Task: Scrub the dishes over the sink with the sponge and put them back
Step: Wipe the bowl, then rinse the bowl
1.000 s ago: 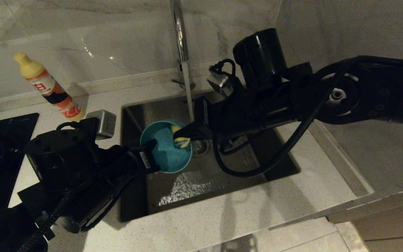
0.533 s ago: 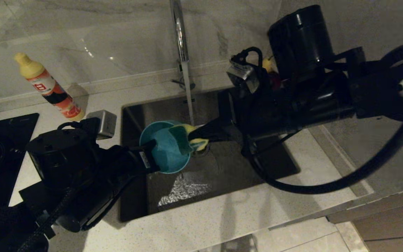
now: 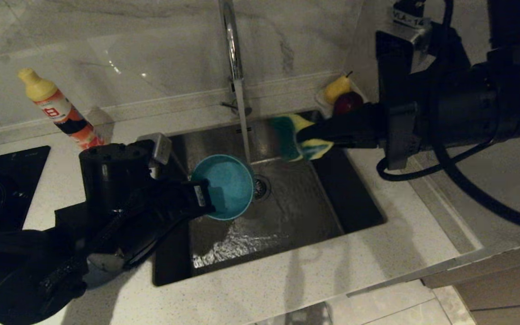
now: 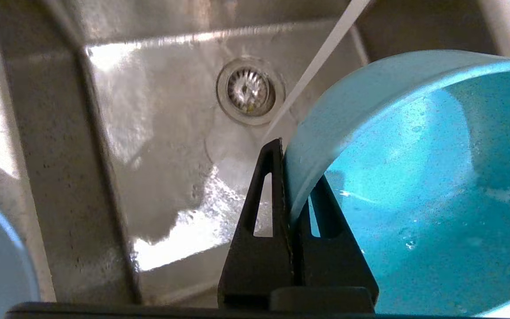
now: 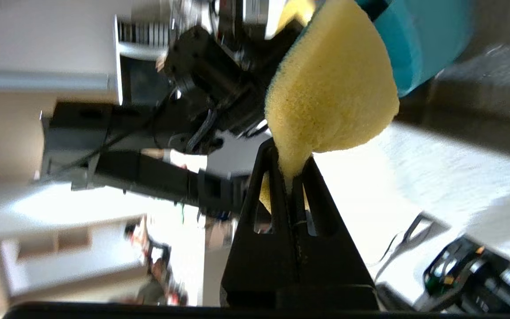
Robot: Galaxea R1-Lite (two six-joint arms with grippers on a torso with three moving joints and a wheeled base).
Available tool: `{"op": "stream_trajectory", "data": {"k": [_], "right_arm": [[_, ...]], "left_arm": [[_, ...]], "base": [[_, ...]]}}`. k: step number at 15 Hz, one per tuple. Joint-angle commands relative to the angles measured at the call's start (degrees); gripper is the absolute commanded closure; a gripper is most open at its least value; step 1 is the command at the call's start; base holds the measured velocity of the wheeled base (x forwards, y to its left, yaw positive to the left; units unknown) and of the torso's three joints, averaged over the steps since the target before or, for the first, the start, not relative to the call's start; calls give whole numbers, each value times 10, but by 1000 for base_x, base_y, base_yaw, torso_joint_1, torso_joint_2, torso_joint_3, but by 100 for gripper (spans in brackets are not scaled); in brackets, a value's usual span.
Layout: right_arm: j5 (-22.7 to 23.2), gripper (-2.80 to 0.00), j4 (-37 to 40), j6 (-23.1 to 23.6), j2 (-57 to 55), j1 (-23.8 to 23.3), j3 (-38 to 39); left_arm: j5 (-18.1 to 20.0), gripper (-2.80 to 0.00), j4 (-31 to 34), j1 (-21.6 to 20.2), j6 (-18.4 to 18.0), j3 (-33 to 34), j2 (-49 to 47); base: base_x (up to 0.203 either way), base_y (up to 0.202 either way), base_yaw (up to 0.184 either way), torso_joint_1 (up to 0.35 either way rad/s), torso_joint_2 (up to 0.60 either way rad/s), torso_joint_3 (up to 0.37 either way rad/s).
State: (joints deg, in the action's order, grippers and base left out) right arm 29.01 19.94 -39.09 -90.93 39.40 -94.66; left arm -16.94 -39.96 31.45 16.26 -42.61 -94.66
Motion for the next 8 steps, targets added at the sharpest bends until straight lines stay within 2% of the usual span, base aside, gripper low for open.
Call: {"op": "stream_trajectory", "data": {"k": [1,5,8], "right_arm": [[4,0,0,0,25,-37,17],[16,0,-51,4,31,-87,81],[43,0,-68,6,35,-116,105]], "left_arm": [[-1,0,61,-1,5,-56,-21],[2,0,196,-14,60,-172,-79],[4,0,274,-22,114,-246,-140]], "base": [[0,0,0,0,0,0],[0,0,0,0,0,0],[0,0,0,0,0,0]]}}
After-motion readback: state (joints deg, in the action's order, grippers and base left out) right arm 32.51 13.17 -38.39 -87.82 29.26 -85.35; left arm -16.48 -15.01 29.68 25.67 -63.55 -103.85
